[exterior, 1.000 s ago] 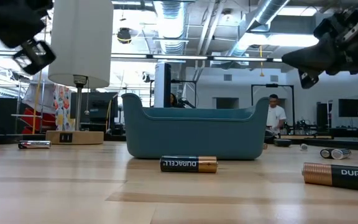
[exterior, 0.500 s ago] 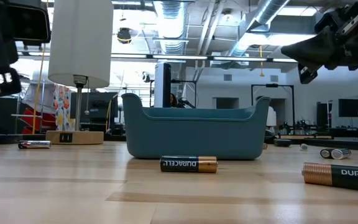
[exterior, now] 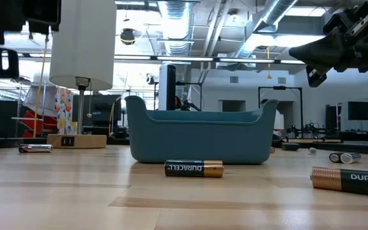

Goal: Sort batteries
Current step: Put the black battery into the green bin

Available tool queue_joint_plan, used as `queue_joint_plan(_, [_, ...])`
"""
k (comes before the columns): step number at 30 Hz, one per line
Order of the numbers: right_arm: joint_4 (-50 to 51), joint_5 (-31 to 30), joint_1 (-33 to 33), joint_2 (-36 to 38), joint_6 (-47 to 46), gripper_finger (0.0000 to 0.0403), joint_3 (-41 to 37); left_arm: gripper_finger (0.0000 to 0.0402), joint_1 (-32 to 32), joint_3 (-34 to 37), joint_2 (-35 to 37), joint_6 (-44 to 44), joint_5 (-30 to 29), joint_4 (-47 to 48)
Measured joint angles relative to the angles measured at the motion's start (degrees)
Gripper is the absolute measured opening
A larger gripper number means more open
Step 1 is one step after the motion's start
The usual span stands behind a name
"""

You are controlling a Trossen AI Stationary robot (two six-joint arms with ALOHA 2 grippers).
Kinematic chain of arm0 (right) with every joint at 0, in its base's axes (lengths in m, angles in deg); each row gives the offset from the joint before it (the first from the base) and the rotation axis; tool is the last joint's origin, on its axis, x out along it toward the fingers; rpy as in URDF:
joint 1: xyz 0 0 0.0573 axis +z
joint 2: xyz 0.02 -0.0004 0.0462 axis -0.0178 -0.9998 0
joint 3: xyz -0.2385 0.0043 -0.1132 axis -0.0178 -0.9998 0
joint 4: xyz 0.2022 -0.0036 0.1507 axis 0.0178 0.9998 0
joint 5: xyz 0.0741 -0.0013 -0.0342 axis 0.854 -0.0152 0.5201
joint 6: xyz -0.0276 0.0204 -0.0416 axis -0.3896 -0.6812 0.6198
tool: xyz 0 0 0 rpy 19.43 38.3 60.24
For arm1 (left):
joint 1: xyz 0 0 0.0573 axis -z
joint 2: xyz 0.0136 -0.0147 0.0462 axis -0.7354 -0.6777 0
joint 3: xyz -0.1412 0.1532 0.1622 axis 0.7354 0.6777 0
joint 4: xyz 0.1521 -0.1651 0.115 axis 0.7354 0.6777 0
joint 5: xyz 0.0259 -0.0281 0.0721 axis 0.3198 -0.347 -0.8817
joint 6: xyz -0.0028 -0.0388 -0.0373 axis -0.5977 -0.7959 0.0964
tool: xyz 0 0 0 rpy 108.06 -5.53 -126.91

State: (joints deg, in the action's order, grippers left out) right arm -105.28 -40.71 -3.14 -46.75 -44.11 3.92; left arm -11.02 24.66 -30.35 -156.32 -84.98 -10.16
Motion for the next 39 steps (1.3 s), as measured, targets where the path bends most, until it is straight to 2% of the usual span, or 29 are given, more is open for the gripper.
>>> queue_joint_plan(2, [0.02, 0.0, 0.0, -0.02, 0.0, 0.0031, 0.02, 0.0013, 0.41, 0.0, 0.0, 2.54, -1.33, -2.24])
queue_joint_plan(4, [0.03, 0.0, 0.0, -0.02, -0.04, 0.0031, 0.02, 0.0013, 0.16, -0.02, 0.34, 3.33, -1.33, -0.03])
queue_joint_plan(6, [0.03, 0.0, 0.0, 0.0, -0.07, 0.0031, 0.02, 0.0013, -0.15, -0.12, 0.98, -0.67, -1.4, 6.53])
queue_joint_plan(9, [0.03, 0.0, 0.0, 0.0, -0.09, 0.0031, 0.02, 0.0013, 0.29, -2.64, 1.11, -6.51, -3.77, 21.62])
queue_joint_plan(12, [0.08, 0.0, 0.0, -0.02, -0.09, 0.0031, 0.04, 0.0023, 0.74, -6.36, 1.11, -8.76, -4.97, 32.5])
queue_joint_plan(17, [0.08, 0.0, 0.0, -0.02, -0.07, 0.0031, 0.04, 0.0077, 1.03, -14.44, 1.12, -11.46, -7.1, 52.63])
queue_joint_plan(21, [0.12, 0.0, 0.0, -0.01, -0.01, 0.0031, 0.04, 0.0134, 1.3, -16.6, 0.69, -22.07, -7.02, 66.93])
queue_joint_plan(24, [0.9, 0.0, 0.0, -0.01, 0.09, 0.0031, 0.07, 0.0167, 1.65, -15.6, -0.2, -29.07, -5.51, 69.62])
queue_joint_plan(27, [1.46, 0.0, 0.0, 0.0, 0.5, 0.0031, 0.07, 0.0182, 1.64, -15.43, -0.94, -31.88, -5.46, 71.01])
queue_joint_plan(39, [3.97, -0.02, -0.07, -0.01, 0.67, 0.0031, 0.07, 0.0185, 1.66, -15.45, -10.72, -34.3, -6.67, 70.85])
